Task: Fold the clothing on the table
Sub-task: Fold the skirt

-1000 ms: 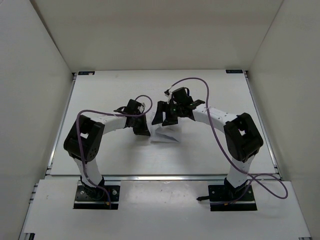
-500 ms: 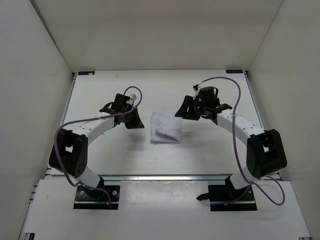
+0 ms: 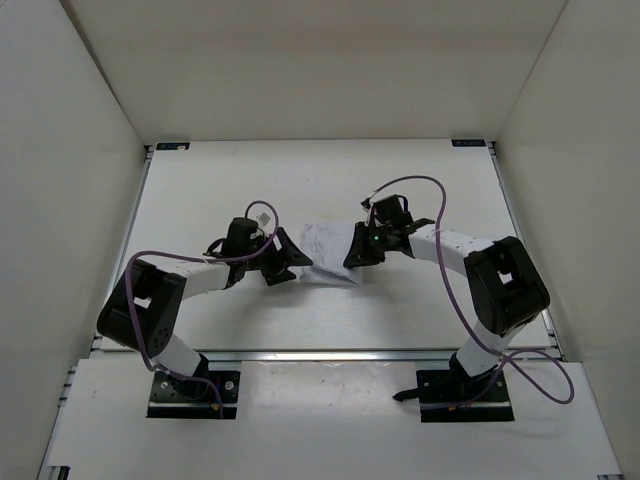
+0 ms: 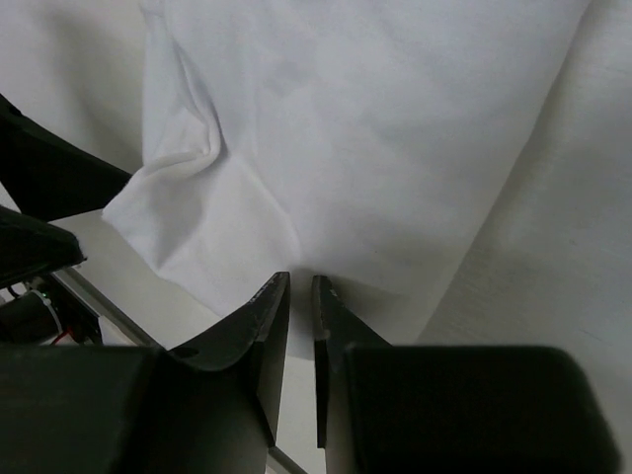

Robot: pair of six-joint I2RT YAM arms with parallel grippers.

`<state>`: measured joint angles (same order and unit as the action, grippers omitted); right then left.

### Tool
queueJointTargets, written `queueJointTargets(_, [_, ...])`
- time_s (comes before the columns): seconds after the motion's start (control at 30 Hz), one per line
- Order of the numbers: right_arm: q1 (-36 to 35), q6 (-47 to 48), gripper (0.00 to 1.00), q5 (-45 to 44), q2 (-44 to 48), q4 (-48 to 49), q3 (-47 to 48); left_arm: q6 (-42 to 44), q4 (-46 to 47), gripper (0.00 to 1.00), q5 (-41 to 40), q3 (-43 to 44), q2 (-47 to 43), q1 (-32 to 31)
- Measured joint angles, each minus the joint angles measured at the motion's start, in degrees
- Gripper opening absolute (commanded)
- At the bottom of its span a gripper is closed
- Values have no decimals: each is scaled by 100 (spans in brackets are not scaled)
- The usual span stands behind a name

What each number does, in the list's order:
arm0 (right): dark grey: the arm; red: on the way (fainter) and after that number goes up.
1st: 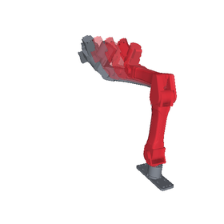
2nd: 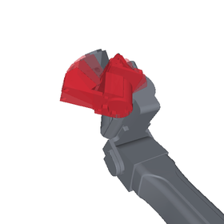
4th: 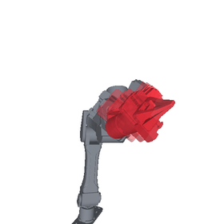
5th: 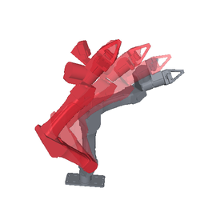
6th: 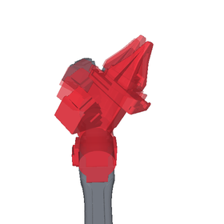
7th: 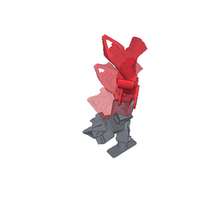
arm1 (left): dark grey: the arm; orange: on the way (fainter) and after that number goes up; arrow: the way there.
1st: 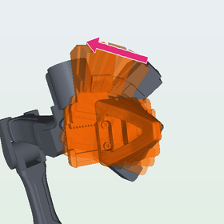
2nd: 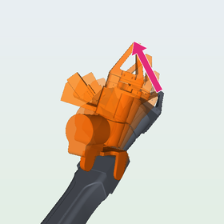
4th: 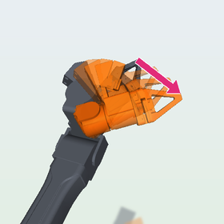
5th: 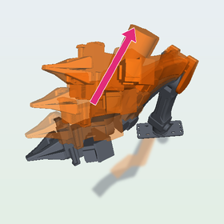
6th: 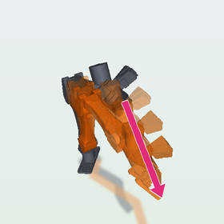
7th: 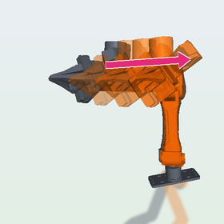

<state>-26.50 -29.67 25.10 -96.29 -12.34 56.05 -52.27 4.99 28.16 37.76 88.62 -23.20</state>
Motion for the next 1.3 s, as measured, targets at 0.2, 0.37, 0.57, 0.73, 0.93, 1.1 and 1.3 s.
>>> queueJointTargets(0.2, [-15,39,9,76,-138,15,9,-876,1281,79,291,-238,103,-63])
queueJointTargets(0.37, [-7,35,10,120,-138,109,9,-1056,1438,75,339,-46,105,-61])
queueJointTargets(0.57, [26,33,11,188,-138,186,9,-1010,1211,73,249,57,4,-57])
queueJointTargets(0.73, [33,35,10,203,-138,216,9,-1008,1167,73,184,-50,4,-92])
queueJointTargets(0.93, [33,35,11,236,-138,219,9,-1121,1335,72,133,-149,221,-264])
queueJointTargets(1.1, [31,35,10,236,-138,216,9,-1150,1375,72,44,-133,610,-389])
queueJointTargets(1.3, [9,31,10,238,-138,238,-22,-1259,1593,68,-61,-111,813,-332])
